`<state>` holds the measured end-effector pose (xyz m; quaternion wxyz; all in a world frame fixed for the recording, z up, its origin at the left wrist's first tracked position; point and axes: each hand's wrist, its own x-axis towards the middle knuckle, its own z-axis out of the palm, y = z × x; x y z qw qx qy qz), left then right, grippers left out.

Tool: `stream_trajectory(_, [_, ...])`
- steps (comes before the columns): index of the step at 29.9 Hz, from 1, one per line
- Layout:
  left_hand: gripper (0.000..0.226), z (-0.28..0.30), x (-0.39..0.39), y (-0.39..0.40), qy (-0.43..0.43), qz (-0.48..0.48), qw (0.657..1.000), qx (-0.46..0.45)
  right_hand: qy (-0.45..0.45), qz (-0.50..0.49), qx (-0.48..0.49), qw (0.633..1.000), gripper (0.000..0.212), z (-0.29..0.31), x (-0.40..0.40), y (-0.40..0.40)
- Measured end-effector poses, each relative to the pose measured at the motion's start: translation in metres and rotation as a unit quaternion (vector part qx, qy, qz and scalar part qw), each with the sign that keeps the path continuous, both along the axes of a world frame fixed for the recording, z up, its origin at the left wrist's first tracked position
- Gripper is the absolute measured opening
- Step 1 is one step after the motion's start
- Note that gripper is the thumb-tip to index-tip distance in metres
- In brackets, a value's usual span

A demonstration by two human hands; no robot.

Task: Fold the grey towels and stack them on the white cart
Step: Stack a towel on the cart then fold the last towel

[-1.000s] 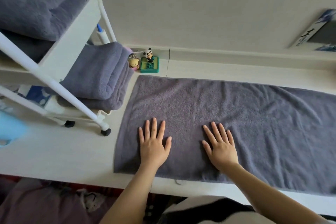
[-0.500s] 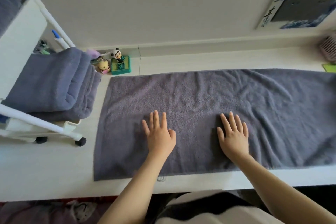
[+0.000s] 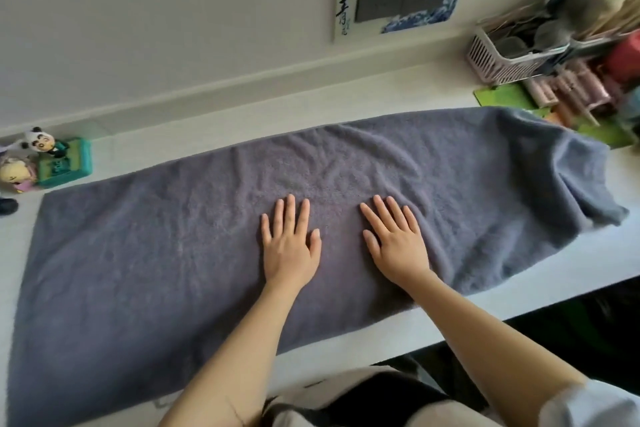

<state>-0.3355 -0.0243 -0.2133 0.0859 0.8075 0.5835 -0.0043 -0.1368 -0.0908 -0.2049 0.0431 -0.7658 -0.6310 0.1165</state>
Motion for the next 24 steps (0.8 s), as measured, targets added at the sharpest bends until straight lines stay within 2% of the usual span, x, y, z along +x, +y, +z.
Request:
stream_trajectory(3, [0.060, -0.003, -0.004, -0.002, 0.011, -0.003, 1.000, 0.023, -0.018, -0.078, 0.003, 0.997, 0.058, 0.000, 0.066, -0.006])
stream_trajectory(6, [0.063, 0.001, 0.010, -0.002, 0.020, -0.003, 1.000, 0.005, -0.028, -0.143, -0.013, 0.989, 0.064, 0.002, 0.137, -0.012])
stream_trajectory(8, [0.068, 0.003, 0.015, -0.001, 0.011, 0.021, 1.000, -0.002, -0.026, -0.167, -0.025, 0.985, 0.068, 0.002, 0.157, -0.012])
stream_trajectory(11, [0.075, 0.013, 0.053, -0.001, -0.042, 0.074, 0.996, -0.002, -0.014, -0.140, -0.004, 0.990, 0.066, 0.005, 0.156, -0.008])
stream_trajectory(15, [0.074, 0.027, 0.131, -0.001, -0.062, -0.025, 0.998, -0.013, 0.020, -0.010, 0.037, 0.999, 0.053, 0.003, 0.122, -0.006])
stream_trajectory(18, [0.071, 0.024, 0.178, 0.001, -0.054, -0.082, 0.995, -0.026, 0.016, 0.035, 0.038, 0.999, 0.051, -0.003, 0.119, -0.006])
stream_trajectory(21, [0.066, 0.009, 0.194, 0.000, 0.004, -0.096, 0.995, -0.013, -0.008, 0.018, 0.018, 1.000, 0.052, -0.006, 0.152, -0.012])
stream_trajectory(24, [0.062, 0.002, 0.189, -0.001, 0.026, -0.096, 0.995, 0.000, -0.022, -0.062, 0.005, 0.998, 0.055, -0.006, 0.199, -0.022])
